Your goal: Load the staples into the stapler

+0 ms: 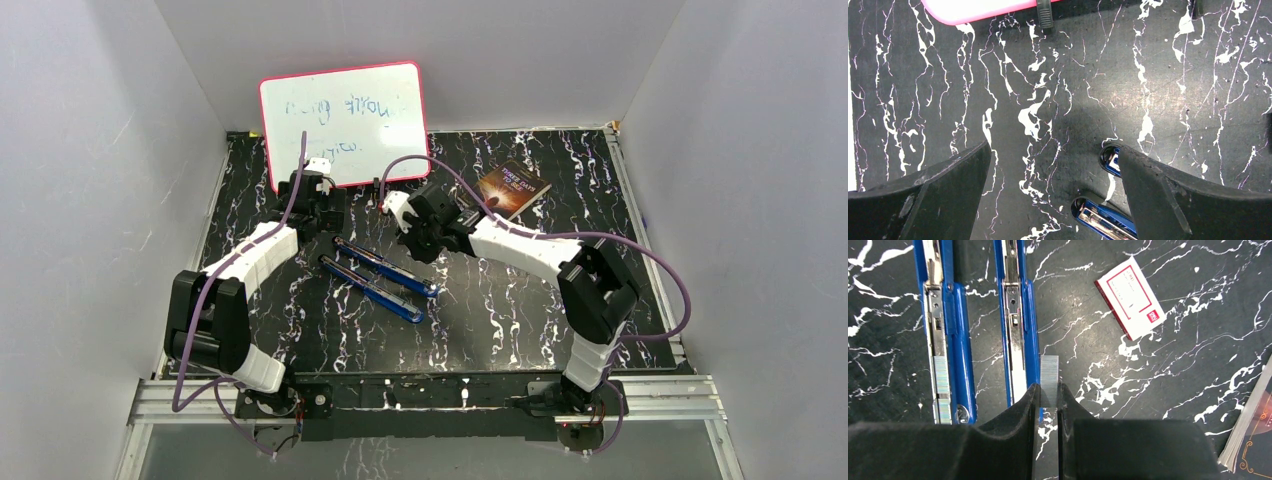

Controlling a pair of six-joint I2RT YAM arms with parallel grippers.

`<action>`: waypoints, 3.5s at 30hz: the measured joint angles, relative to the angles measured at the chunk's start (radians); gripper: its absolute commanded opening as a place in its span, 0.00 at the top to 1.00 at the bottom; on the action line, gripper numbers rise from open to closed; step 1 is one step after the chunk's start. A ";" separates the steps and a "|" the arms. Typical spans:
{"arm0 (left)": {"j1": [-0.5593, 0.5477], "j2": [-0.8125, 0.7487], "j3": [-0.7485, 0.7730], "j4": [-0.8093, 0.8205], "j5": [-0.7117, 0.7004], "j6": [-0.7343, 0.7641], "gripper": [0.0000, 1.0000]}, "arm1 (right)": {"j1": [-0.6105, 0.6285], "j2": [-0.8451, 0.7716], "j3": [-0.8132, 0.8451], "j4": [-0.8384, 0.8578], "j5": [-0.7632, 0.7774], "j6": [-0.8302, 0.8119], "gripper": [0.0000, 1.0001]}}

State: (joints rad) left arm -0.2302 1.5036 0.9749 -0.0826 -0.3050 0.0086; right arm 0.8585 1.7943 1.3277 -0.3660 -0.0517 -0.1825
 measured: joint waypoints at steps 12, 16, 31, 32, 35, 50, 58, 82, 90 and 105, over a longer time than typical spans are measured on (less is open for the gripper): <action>0.000 -0.001 0.000 0.000 0.003 -0.001 0.02 | 0.011 0.032 0.047 -0.061 -0.046 0.010 1.00; 0.000 -0.002 0.000 0.000 0.003 -0.001 0.02 | 0.017 0.061 0.051 -0.086 -0.062 0.010 1.00; 0.000 -0.002 0.000 0.000 0.003 -0.001 0.02 | 0.023 0.082 0.076 -0.117 -0.075 0.003 1.00; 0.000 -0.002 0.000 0.000 0.003 -0.001 0.02 | 0.025 0.085 0.077 -0.120 -0.074 0.002 1.00; 0.000 -0.002 0.000 0.000 0.003 -0.002 0.02 | 0.027 0.099 0.077 -0.132 -0.071 -0.002 1.00; 0.000 -0.002 0.000 0.000 0.003 -0.001 0.02 | 0.034 0.109 0.084 -0.163 -0.047 -0.006 1.00; 0.000 -0.002 0.000 0.000 0.003 -0.001 0.02 | 0.034 0.098 0.081 -0.215 -0.029 -0.006 1.00; 0.000 -0.011 0.000 0.000 0.003 -0.002 0.02 | 0.042 -0.058 -0.056 0.106 -0.004 0.042 1.00; 0.000 -0.011 0.000 0.000 0.003 -0.002 0.02 | 0.086 -0.058 -0.217 0.273 0.026 0.060 1.00; 0.000 -0.011 0.000 0.000 0.006 -0.002 0.02 | 0.091 -0.077 -0.299 0.399 0.082 0.082 1.00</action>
State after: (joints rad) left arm -0.2298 1.4925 0.9749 -0.0826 -0.2985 0.0071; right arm 0.9493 1.7172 1.0290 0.0330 0.0307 -0.1009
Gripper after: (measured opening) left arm 0.982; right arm 0.218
